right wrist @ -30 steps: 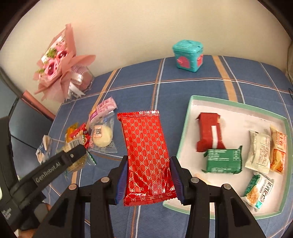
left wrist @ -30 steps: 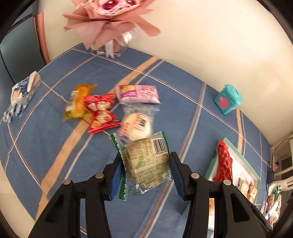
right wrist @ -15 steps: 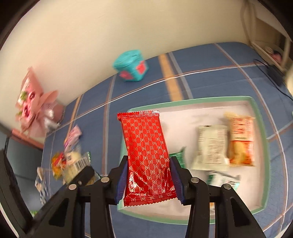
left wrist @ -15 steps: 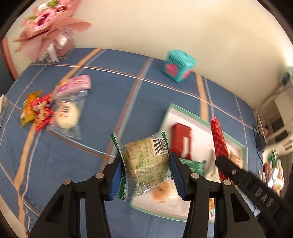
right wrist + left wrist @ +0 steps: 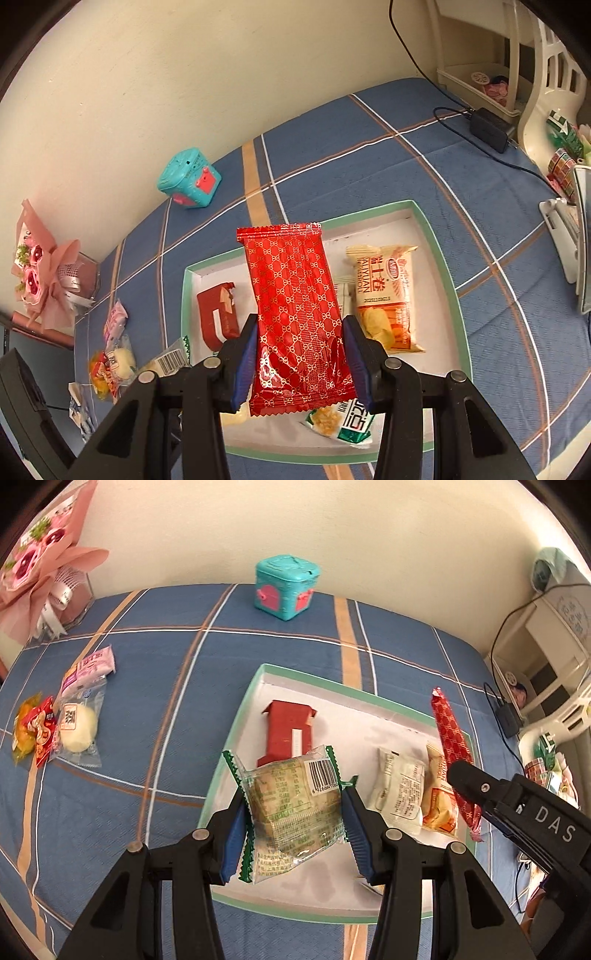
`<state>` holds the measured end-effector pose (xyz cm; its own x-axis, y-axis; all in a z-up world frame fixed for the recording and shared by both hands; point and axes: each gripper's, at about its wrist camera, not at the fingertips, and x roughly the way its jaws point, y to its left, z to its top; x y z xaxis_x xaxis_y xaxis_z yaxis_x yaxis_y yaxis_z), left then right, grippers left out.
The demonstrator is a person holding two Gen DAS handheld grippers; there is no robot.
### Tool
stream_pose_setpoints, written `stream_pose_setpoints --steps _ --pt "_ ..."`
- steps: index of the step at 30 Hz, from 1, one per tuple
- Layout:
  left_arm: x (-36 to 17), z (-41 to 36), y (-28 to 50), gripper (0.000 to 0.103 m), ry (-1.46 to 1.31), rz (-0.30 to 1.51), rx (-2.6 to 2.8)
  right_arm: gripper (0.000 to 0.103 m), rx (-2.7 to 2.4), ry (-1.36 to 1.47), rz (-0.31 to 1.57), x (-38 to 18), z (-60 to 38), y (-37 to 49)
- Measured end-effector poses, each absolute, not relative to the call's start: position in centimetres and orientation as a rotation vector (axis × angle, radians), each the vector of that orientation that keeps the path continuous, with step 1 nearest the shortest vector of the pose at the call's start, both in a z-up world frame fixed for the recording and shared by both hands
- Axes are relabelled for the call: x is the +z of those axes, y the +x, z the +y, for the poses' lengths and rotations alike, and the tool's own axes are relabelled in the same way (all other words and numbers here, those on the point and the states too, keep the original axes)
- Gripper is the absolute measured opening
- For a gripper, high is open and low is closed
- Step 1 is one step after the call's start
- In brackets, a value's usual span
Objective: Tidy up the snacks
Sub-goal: 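Carry the green-wrapped cake and red bar over the tray with both grippers, then open both grippers to release the cake and red bar into the tray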
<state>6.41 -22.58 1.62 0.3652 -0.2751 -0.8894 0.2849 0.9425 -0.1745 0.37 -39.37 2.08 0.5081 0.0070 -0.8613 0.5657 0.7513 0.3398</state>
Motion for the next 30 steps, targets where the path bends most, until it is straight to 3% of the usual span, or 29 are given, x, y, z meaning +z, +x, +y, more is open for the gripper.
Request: stream_pose_setpoints --steps 30 --pt "-0.2 -22.1 7.4 0.055 -0.003 1.195 -0.340 0.052 -0.397 0.550 1.125 0.0 -37.6 1.9"
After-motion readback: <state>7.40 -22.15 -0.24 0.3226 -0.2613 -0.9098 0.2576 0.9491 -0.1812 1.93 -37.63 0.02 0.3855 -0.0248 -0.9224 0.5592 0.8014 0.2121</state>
